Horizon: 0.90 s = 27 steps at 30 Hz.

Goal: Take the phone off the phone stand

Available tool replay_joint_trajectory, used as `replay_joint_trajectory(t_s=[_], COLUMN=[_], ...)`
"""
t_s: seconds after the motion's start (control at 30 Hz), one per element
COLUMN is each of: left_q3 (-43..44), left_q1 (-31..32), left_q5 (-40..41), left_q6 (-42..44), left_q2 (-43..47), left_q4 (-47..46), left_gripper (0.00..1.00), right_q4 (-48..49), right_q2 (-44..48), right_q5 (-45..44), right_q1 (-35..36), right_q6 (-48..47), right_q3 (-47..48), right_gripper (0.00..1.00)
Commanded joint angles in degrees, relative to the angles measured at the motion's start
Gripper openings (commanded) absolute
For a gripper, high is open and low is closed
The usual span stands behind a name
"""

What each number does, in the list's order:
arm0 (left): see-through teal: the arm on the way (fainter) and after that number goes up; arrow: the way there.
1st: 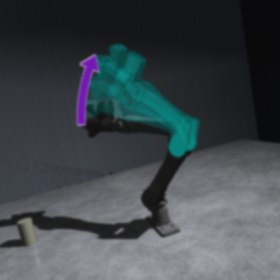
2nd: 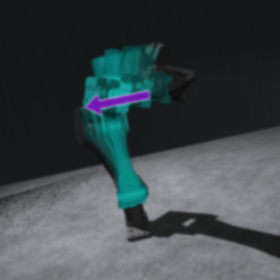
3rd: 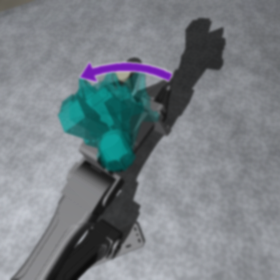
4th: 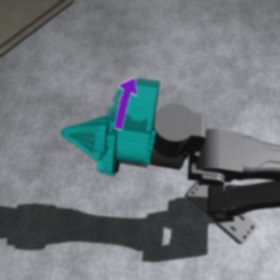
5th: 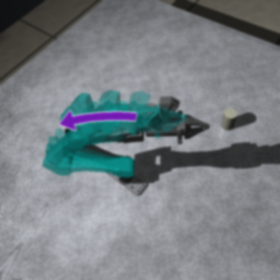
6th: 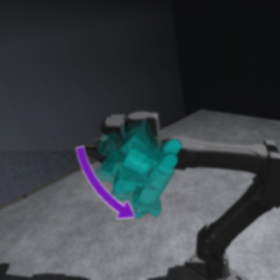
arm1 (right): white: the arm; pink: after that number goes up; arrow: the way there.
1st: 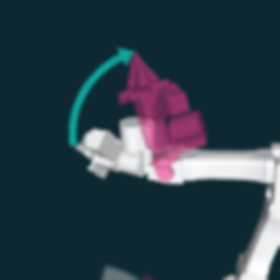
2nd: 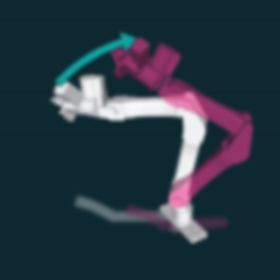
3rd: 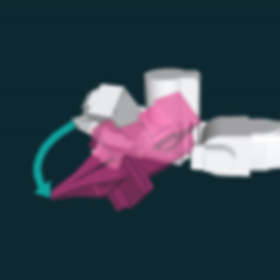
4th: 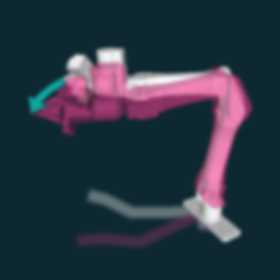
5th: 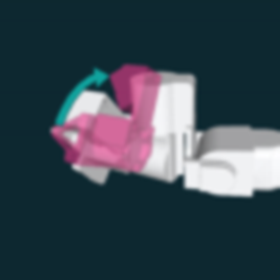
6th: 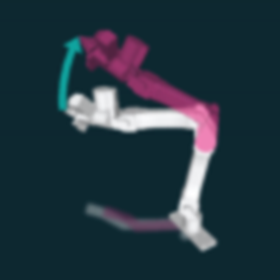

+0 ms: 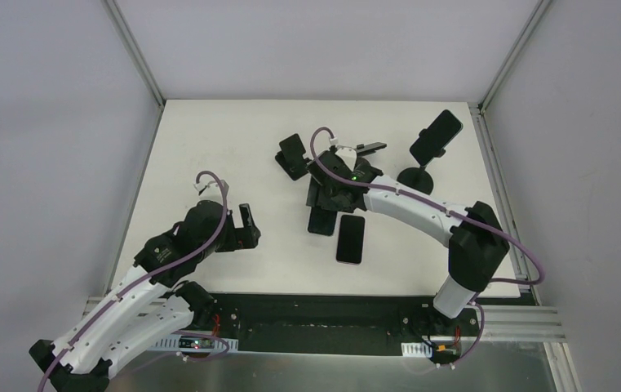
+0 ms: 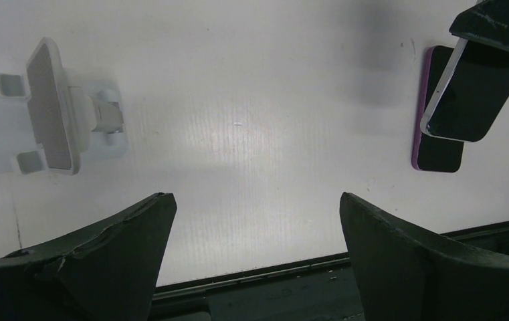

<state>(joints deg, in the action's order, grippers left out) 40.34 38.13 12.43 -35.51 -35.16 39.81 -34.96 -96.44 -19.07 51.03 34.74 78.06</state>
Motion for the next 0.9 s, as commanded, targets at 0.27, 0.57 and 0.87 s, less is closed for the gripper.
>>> replay_joint_trajectory(t_s=[0.27, 0.57, 0.87], left_q3=[-2.18, -5.52, -5.27], left_q1=[-0.42, -0.42, -0.42], left_q5=[3.99, 6.95, 6.91], left_q6=[5.01, 3.60, 3.78], left_q2=[5.31, 12.82, 10.15], left_q4=[-0.20, -0.09, 0.00], left_gripper=[0.99, 0.99, 0.99], right_q4=[2.53, 3.02, 3.90], right_q2=[-5.52, -8.49, -9.73], right_q5=[0.33, 1.69, 2.22], right_q1=[3.52, 4.29, 4.82], right_q6=[7.24, 7.36, 7.44], right_q3=[1.77, 0.09, -1.63], right_gripper=[0.62, 0.63, 0.64])
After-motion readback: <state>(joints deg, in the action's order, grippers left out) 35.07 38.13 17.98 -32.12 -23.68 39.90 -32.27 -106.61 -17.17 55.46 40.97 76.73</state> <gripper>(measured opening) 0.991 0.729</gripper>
